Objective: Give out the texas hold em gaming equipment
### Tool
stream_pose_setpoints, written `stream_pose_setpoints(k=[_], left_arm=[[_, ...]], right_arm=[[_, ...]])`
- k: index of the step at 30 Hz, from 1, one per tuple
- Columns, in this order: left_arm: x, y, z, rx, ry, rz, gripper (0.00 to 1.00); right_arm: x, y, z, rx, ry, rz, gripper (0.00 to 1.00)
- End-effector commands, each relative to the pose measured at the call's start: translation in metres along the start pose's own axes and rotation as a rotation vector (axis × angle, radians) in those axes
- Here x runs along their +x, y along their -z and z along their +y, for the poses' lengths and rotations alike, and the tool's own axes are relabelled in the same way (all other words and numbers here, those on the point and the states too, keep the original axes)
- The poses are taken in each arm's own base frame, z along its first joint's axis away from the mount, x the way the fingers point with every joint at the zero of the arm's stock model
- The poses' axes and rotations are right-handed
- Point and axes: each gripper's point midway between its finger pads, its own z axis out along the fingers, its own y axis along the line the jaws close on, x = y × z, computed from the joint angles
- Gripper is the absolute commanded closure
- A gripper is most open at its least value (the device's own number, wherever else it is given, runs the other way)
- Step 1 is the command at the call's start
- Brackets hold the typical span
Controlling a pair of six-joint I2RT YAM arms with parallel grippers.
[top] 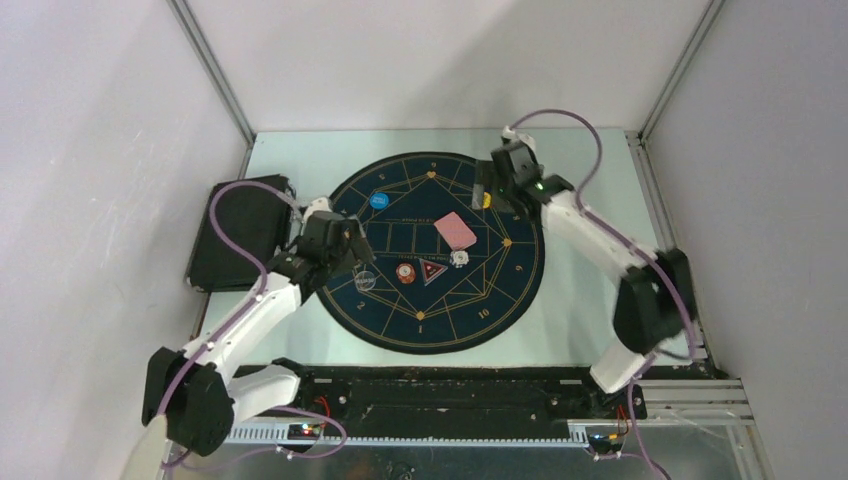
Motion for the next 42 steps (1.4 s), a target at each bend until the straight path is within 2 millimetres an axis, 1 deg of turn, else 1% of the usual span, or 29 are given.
stream_pose_setpoints(k=[1,2,3,4,5,6,7,8,9,10,11,12,13,14,15,16,17,20,25,28,31,33,36,37,42], left_arm=[[0.003,0.005,-0.04,0.077,-0.121,0.037,0.0],[0.009,0.005,-0.049,0.093,-0.147,0.051,0.0],[0.01,0.002,-0.055,0.093,-0.163,0.064,0.0],[0.015,0.002,-0.063,0.106,-0.185,0.077,0.0],[0.017,-0.002,-0.069,0.109,-0.196,0.092,0.0],[0.021,-0.003,-0.076,0.121,-0.21,0.105,0.0],[0.025,-0.007,-0.082,0.126,-0.222,0.127,0.0],[0.031,-0.013,-0.084,0.116,-0.23,0.15,0.0],[0.032,-0.013,-0.091,0.13,-0.237,0.159,0.0],[0.038,-0.018,-0.093,0.125,-0.248,0.183,0.0],[0.038,-0.018,-0.1,0.134,-0.257,0.187,0.0],[0.045,-0.023,-0.099,0.118,-0.269,0.211,0.0],[0.045,-0.023,-0.105,0.125,-0.276,0.213,0.0],[0.051,-0.028,-0.104,0.111,-0.286,0.235,0.0],[0.051,-0.028,-0.109,0.114,-0.289,0.238,0.01],[0.057,-0.033,-0.107,0.098,-0.298,0.259,0.02],[0.057,-0.034,-0.111,0.098,-0.3,0.263,0.02],[0.063,-0.043,-0.11,0.062,-0.314,0.294,0.06],[0.073,-0.053,-0.11,0.044,-0.327,0.334,0.13],[0.078,-0.054,-0.109,0.042,-0.334,0.356,0.15],[0.081,-0.056,-0.103,0.015,-0.345,0.367,0.16],[0.084,-0.058,-0.1,0.004,-0.353,0.379,0.18],[0.088,-0.06,-0.1,0.002,-0.357,0.395,0.25],[0.09,-0.061,-0.101,0.005,-0.361,0.403,0.26],[0.091,-0.061,-0.103,0.005,-0.373,0.406,0.29]], right_arm=[[0.024,0.03,-0.039,0.051,-0.115,-0.099,0.0],[0.015,0.046,-0.047,0.063,-0.139,-0.156,0.01],[0.031,0.047,-0.058,0.09,-0.143,-0.145,0.0],[0.023,0.062,-0.066,0.101,-0.166,-0.196,0.0],[0.036,0.063,-0.076,0.123,-0.174,-0.187,0.0],[0.031,0.076,-0.084,0.132,-0.195,-0.228,0.0],[0.04,0.076,-0.094,0.154,-0.201,-0.222,0.0],[0.036,0.086,-0.101,0.157,-0.225,-0.258,0.0],[0.044,0.086,-0.112,0.183,-0.238,-0.255,0.0],[0.039,0.095,-0.117,0.185,-0.269,-0.291,0.0],[0.043,0.094,-0.126,0.201,-0.287,-0.301,0.0],[0.04,0.101,-0.13,0.194,-0.308,-0.33,0.0],[0.043,0.1,-0.136,0.2,-0.323,-0.34,0.0],[0.04,0.105,-0.137,0.188,-0.344,-0.363,0.01],[0.041,0.105,-0.141,0.188,-0.354,-0.373,0.01],[0.04,0.108,-0.141,0.174,-0.363,-0.387,0.0],[0.04,0.107,-0.143,0.174,-0.371,-0.394,0.0],[0.041,0.109,-0.145,0.162,-0.381,-0.401,0.0],[0.042,0.109,-0.151,0.177,-0.383,-0.397,0.0],[0.042,0.109,-0.152,0.184,-0.386,-0.397,0.0],[0.043,0.108,-0.154,0.194,-0.386,-0.394,0.0],[0.044,0.106,-0.155,0.198,-0.385,-0.391,0.0],[0.044,0.103,-0.153,0.191,-0.378,-0.384,0.0],[0.044,0.102,-0.152,0.19,-0.375,-0.379,0.0],[0.045,0.098,-0.153,0.195,-0.376,-0.371,0.0]])
